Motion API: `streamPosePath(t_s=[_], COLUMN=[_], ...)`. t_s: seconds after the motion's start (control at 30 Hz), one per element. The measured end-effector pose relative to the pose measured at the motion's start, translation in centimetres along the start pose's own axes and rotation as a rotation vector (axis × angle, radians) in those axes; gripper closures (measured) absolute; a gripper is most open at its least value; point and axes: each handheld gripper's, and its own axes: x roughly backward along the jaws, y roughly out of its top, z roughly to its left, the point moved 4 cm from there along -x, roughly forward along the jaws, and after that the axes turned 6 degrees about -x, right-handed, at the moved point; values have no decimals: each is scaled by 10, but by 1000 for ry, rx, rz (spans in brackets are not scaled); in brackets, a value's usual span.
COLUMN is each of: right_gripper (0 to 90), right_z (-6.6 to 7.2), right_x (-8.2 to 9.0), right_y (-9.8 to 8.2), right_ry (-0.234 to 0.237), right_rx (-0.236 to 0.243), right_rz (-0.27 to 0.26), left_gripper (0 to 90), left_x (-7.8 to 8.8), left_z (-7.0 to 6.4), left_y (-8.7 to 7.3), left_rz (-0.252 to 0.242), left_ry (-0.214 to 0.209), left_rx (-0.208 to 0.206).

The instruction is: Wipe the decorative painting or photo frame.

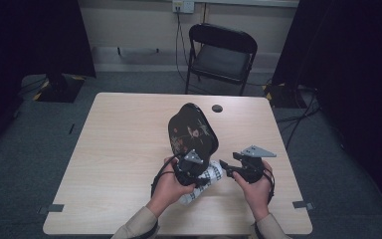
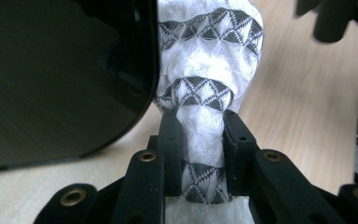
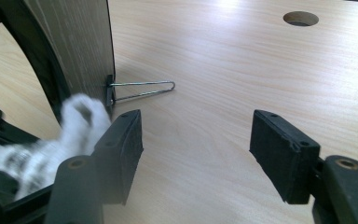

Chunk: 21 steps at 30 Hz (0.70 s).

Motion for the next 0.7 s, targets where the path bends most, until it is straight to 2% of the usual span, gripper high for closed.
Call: streamPosePath(t_s=[0.27, 0.7], right_gripper=[346, 337], right_z=[0, 11], right_x=[-1, -6], right_y=[-3, -6], right_ry=[1, 55], right_rx=[2, 24], right_rz=[8, 23], left_gripper=[727, 728], left_x=[21, 45], left_z=[-1, -7], left_y=[24, 54], left_rz=[-23, -38], left_ry=[11, 9], left_rx=[-19, -25])
